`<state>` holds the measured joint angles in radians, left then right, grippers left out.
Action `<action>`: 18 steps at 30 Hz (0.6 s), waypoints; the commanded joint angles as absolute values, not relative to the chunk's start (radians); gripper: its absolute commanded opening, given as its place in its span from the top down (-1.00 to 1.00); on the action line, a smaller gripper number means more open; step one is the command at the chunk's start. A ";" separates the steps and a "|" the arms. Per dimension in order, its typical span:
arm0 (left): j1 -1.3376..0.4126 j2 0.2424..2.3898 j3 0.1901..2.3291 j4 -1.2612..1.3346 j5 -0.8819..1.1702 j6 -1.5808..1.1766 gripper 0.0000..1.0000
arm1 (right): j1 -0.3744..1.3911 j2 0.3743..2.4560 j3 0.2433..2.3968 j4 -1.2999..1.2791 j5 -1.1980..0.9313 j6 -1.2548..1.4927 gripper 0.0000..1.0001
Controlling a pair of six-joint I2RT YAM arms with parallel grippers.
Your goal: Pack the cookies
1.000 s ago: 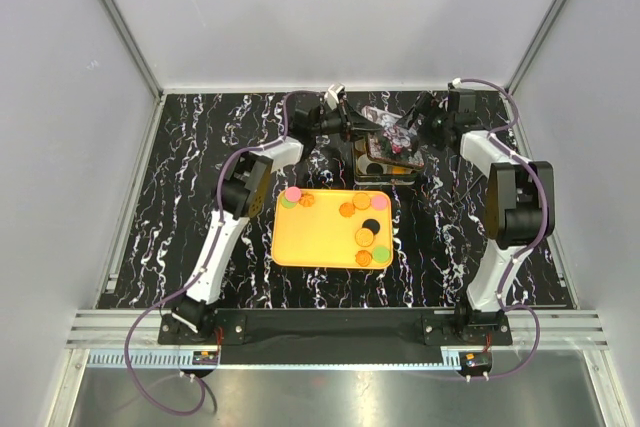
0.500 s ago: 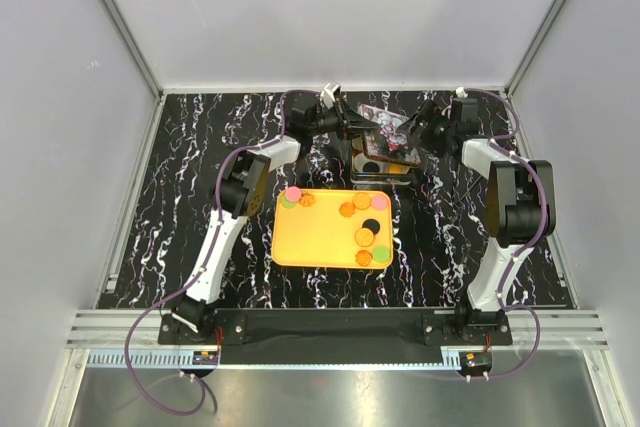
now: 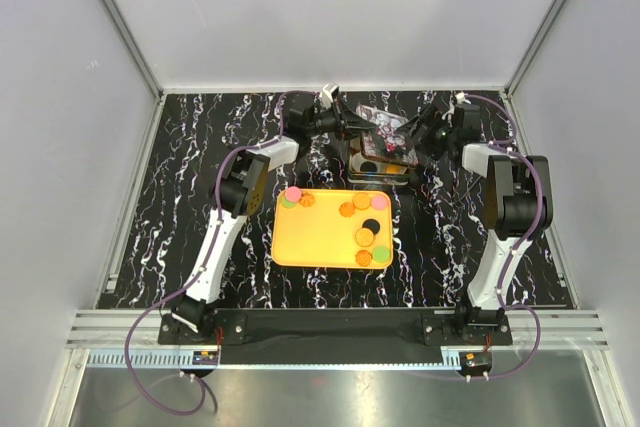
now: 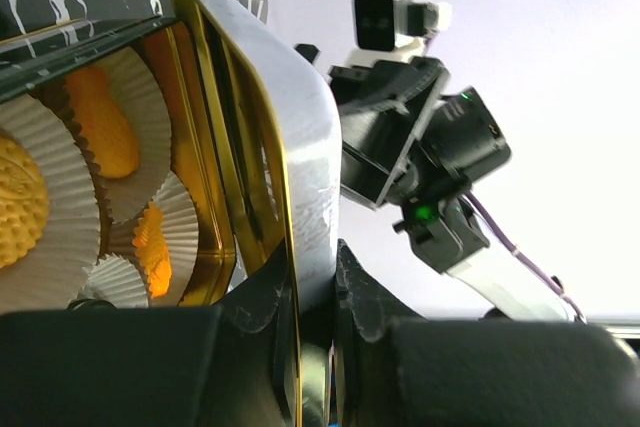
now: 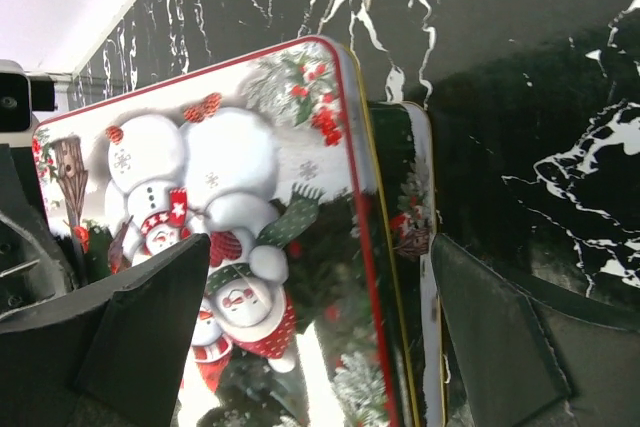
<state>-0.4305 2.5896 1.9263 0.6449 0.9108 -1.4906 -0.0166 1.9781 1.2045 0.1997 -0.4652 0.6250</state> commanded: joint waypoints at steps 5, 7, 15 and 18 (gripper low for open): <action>-0.413 2.608 1.893 0.746 0.976 -1.519 0.89 | -0.023 1.987 1.192 0.287 -0.528 0.644 -0.99; -0.411 2.606 1.882 0.755 0.980 -1.519 0.84 | -0.023 1.990 1.192 0.293 -0.540 0.646 -0.99; -0.405 2.602 1.861 0.756 0.992 -1.516 0.74 | -0.023 2.000 1.175 0.333 -0.591 0.666 -0.87; -0.400 2.605 1.853 0.765 0.994 -1.520 0.72 | -0.023 2.011 1.170 0.341 -0.603 0.670 -0.79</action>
<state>-0.4145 2.5954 1.8652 0.7147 0.9543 -1.5394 -0.0227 1.9957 1.1793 0.2802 -0.5575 0.6594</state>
